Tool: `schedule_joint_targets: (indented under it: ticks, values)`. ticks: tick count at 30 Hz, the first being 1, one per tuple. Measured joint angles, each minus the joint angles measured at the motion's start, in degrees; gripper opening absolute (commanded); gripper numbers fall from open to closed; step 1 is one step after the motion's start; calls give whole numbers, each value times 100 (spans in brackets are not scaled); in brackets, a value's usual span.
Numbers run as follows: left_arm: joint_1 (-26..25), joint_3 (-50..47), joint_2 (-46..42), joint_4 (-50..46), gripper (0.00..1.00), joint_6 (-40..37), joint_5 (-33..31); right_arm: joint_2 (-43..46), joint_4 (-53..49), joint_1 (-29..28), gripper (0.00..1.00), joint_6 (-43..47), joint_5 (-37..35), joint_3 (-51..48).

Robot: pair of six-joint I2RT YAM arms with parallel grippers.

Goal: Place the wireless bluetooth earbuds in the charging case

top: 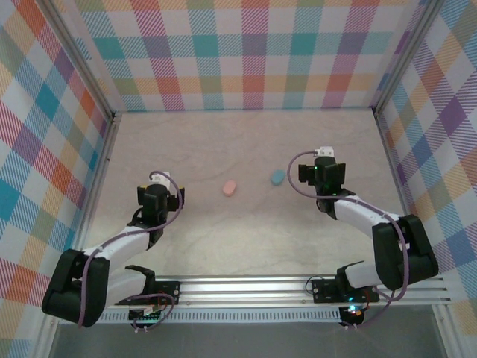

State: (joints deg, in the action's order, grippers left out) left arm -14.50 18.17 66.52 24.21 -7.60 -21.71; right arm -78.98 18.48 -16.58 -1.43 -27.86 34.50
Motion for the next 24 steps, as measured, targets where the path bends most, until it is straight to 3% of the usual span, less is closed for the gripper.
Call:
schedule_joint_targets:
  ticks: [6,14,24]
  values:
    - [160,52,791,833,100,-105,240,4,785,243,100,302,66,-509]
    - [240,931,2004,1073,100,-9,380,-116,2184,990,100,122,378,-1322]
    - [667,800,2070,1602,100,385,619,-501,2791,1110,100,83,1158,-1394]
